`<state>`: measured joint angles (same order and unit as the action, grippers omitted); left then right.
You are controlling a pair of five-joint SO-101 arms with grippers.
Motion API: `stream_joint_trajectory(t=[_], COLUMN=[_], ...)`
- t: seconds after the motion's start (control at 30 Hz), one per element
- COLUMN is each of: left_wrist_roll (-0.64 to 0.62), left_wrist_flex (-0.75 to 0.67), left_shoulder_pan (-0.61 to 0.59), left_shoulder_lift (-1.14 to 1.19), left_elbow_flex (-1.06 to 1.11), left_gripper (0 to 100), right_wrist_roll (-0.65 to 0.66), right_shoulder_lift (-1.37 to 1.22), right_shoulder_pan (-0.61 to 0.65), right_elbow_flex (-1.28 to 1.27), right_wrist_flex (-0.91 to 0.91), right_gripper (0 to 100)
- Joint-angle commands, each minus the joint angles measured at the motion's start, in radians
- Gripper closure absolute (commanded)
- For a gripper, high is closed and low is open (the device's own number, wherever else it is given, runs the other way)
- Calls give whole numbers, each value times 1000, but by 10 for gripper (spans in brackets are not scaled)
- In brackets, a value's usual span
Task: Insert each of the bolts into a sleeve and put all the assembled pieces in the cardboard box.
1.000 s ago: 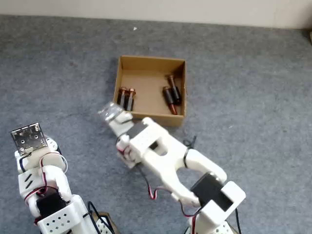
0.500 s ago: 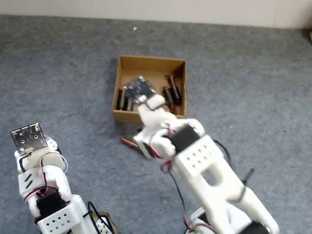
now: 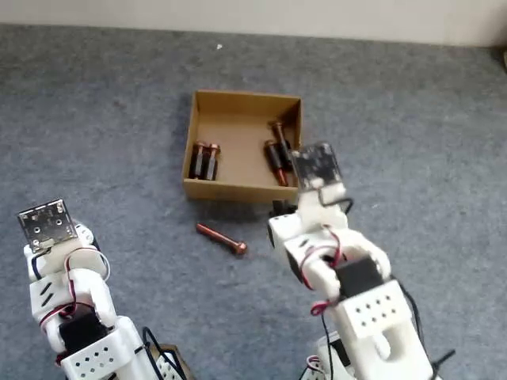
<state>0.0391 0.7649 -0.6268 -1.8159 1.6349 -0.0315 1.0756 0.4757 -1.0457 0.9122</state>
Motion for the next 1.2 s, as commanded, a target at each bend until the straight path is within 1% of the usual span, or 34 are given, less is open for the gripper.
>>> stream_joint_trajectory(t=[0.0, 0.17, 0.27, 0.37, 0.43, 0.57, 0.7, 0.8, 0.9, 1.0, 1.1, 1.17], left_wrist_roll=[-6, 2, 81, 153, 195, 296, 377, 422, 463, 519, 603, 675], left_wrist_flex=[-21, 3, 5, 14, 63, 229, 376, 453, 486, 489, 486, 489], left_shoulder_pan=[39, 140, 216, 306, 380, 532, 630, 677, 694, 697, 697, 697], left_shoulder_lift=[-4, -4, -4, -1, 1, 1, 4, 4, 64, 220, 409, 530], left_elbow_flex=[-13, -15, -15, -24, -47, -150, -283, -341, -375, -421, -496, -550], left_gripper=[995, 989, 956, 954, 951, 951, 951, 951, 951, 950, 947, 899], right_wrist_roll=[-25, -25, -26, -110, -158, -163, -163, -161, -160, -160, -160, -160], right_shoulder_lift=[133, 255, 309, 352, 367, 377, 377, 377, 377, 377, 377, 377], right_shoulder_pan=[-30, -127, -163, -216, -248, -277, -280, -280, -280, -282, -282, -282], right_elbow_flex=[-104, -259, -341, -398, -414, -418, -421, -423, -426, -426, -426, -426], right_wrist_flex=[-140, -274, -341, -409, -429, -429, -429, -429, -429, -429, -429, -429], right_gripper=[993, 993, 993, 993, 993, 993, 993, 993, 993, 993, 993, 993])
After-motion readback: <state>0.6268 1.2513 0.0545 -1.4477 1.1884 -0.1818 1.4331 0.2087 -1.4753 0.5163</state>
